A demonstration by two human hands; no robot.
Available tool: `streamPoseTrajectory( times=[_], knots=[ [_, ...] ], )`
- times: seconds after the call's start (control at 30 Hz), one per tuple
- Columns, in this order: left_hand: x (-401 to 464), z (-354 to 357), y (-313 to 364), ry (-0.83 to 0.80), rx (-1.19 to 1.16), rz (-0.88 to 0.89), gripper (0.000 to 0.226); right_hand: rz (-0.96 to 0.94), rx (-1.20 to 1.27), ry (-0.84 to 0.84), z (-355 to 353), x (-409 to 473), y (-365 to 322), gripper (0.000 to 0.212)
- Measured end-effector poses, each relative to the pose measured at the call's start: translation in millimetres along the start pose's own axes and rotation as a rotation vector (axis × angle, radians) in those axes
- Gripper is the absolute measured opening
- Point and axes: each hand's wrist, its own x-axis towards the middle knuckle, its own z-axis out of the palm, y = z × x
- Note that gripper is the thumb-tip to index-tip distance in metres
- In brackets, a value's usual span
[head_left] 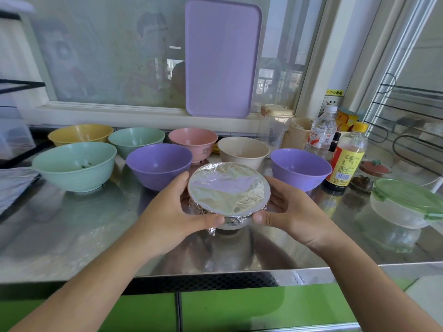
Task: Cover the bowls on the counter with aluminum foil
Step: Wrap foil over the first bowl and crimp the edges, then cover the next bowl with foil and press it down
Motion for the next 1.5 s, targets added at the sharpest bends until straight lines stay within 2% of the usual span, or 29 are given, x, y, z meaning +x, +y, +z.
streamPoseTrajectory(
  times=[0.1, 0.17, 0.2, 0.3, 0.4, 0.47, 0.53, 0.6, 0.73, 0.83, 0.97, 1.07, 1.13, 1.17, 1.2, 1.27, 1.4, 1.5],
  knots=[
    [-21.8, -23.1, 13.3, 0.051, -0.009, -0.003, 0.073, -0.022, -0.039, 0.039, 22.3, 0.3, -8.8, 0.068],
    [-38.9, -46.2, 14.9, 0.066, 0.008, -0.033, 0.078, -0.038, -0.054, 0.036, 45.4, 0.2, -12.6, 0.07],
    [-48.8, -60.5, 13.5, 0.068, 0.032, -0.05, 0.089, -0.046, -0.065, 0.034, 58.5, 1.2, -14.2, 0.071],
    [-80.8, -103.8, 9.8, 0.12, 0.121, -0.115, 0.141, -0.067, -0.091, 0.009, 101.9, 8.2, -20.9, 0.072],
    [-113.6, -139.8, 10.2, 0.167, 0.154, -0.173, 0.153, -0.09, -0.088, -0.042, 146.3, 21.2, -28.5, 0.071],
    [-131.6, -158.9, 7.5, 0.19, 0.178, -0.205, 0.143, -0.093, -0.085, -0.092, 173.5, 30.8, -34.4, 0.069],
    [-145.7, -176.3, 3.0, 0.206, 0.178, -0.208, 0.108, -0.079, -0.084, -0.136, 198.4, 40.1, -39.0, 0.069],
    [-156.1, -192.0, -0.4, 0.223, 0.158, -0.243, 0.092, -0.067, -0.07, -0.17, 219.9, 51.0, -42.3, 0.07],
    [-161.0, -215.6, -12.4, 0.309, 0.141, -0.286, 0.121, -0.073, -0.047, -0.22, 248.6, 72.8, -47.5, 0.077],
    [-159.5, -221.1, -18.0, 0.311, 0.119, -0.279, 0.103, -0.054, -0.02, -0.245, 257.3, 83.1, -47.3, 0.079],
    [-155.9, -221.1, -23.1, 0.303, 0.145, -0.309, 0.096, -0.025, -0.01, -0.249, 258.5, 85.1, -46.6, 0.078],
    [-157.6, -224.0, -19.4, 0.27, 0.203, -0.331, 0.119, -0.022, -0.044, -0.278, 251.9, 81.5, -48.6, 0.08],
    [-158.3, -223.7, -9.4, 0.299, 0.303, -0.368, 0.128, 0.008, -0.027, -0.237, 242.9, 77.3, -53.1, 0.098],
    [-157.4, -221.3, -1.7, 0.32, 0.349, -0.36, 0.123, 0.036, -0.007, -0.205, 236.3, 74.9, -57.1, 0.107],
    [-154.4, -217.6, 6.3, 0.339, 0.368, -0.321, 0.111, 0.053, 0.018, -0.172, 228.0, 73.9, -60.4, 0.106],
    [-141.8, -207.8, 22.3, 0.34, 0.36, -0.242, 0.08, 0.072, 0.029, -0.126, 209.1, 73.3, -65.4, 0.09],
    [-88.1, -187.6, 30.4, 0.317, 0.351, -0.193, 0.069, 0.093, -0.027, -0.057, 175.8, 75.9, -70.7, 0.084],
    [-38.6, -168.0, 29.5, 0.286, 0.293, -0.225, 0.038, 0.105, -0.08, -0.009, 156.1, 85.9, -70.3, 0.076]
  ],
)
